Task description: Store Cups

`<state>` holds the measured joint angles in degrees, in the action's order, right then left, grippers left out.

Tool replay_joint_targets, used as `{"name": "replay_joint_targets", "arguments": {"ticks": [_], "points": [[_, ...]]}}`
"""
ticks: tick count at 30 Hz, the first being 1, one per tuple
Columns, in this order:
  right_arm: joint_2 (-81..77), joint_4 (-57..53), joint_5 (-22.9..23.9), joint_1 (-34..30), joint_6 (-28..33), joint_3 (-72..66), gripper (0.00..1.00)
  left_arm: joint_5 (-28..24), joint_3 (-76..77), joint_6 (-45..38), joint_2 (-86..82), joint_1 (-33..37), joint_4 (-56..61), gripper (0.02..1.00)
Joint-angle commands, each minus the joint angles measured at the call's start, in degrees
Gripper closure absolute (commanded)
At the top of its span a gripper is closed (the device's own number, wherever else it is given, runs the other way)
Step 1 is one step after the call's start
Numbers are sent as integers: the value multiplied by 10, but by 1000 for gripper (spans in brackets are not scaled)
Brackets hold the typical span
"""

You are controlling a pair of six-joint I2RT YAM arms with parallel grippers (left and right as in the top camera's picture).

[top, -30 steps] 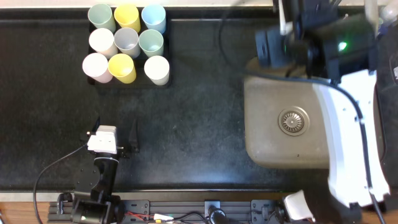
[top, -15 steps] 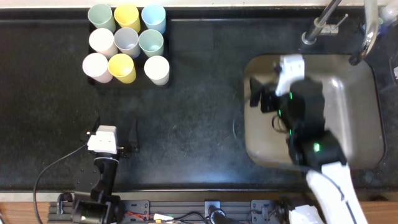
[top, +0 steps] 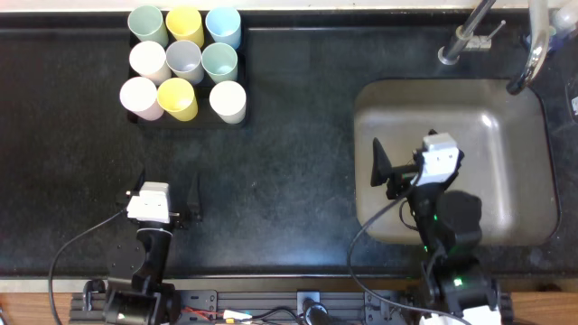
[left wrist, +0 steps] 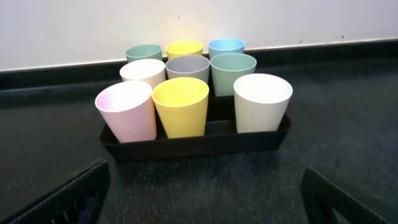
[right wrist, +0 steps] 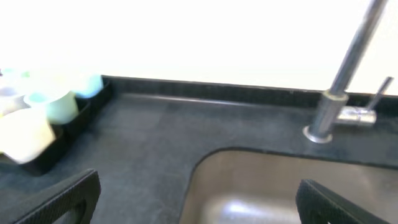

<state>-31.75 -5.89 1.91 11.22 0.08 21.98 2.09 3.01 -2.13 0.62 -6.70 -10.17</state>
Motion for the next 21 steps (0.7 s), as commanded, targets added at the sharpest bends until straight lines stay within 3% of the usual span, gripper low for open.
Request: {"name": "replay_joint_targets", "arguments": {"ticks": [1, 13, 21], "points": [[70, 17, 5, -48, 3, -56, 3, -5, 0, -13, -5, 4, -3, 20], [256, -2, 5, -79, 3, -210, 3, -5, 0, -13, -5, 4, -3, 18], [316, 5, 5, -79, 3, -212, 3, -5, 0, -13, -5, 4, -3, 18]]}}
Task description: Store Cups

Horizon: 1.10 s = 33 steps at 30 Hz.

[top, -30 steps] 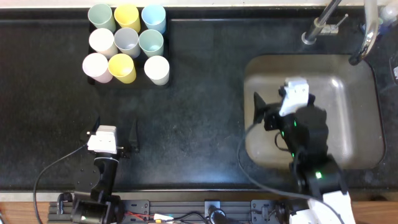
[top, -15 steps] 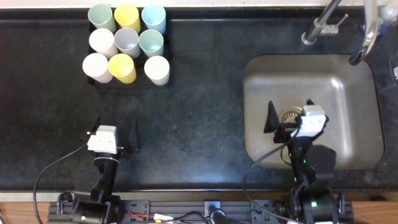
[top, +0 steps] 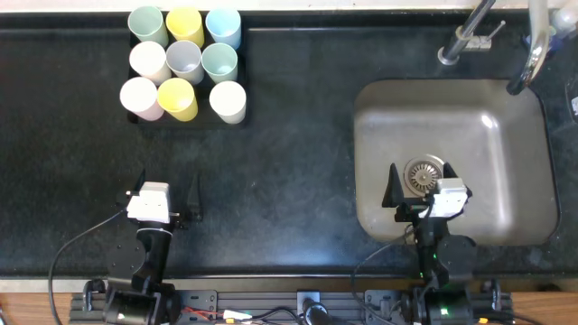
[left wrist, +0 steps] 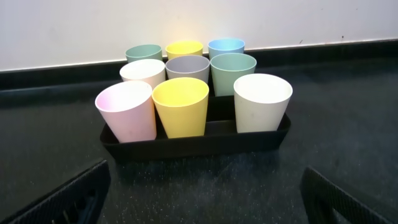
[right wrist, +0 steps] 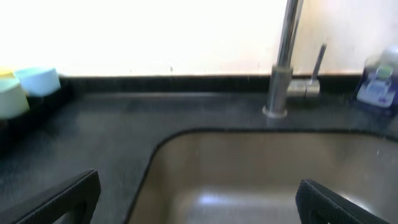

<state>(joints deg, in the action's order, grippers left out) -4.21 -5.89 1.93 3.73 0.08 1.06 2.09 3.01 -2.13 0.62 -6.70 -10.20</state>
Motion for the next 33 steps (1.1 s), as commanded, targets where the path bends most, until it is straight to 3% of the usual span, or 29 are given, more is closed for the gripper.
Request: {"name": "replay_joint_targets", "arguments": {"ticks": [1, 33], "points": [[40, 11, 5, -4, 3, -3, 5, -5, 0, -13, -5, 4, -2, 18], [40, 4, -9, -18, -3, -3, 5, -5, 0, -13, -5, 4, -2, 20]]}}
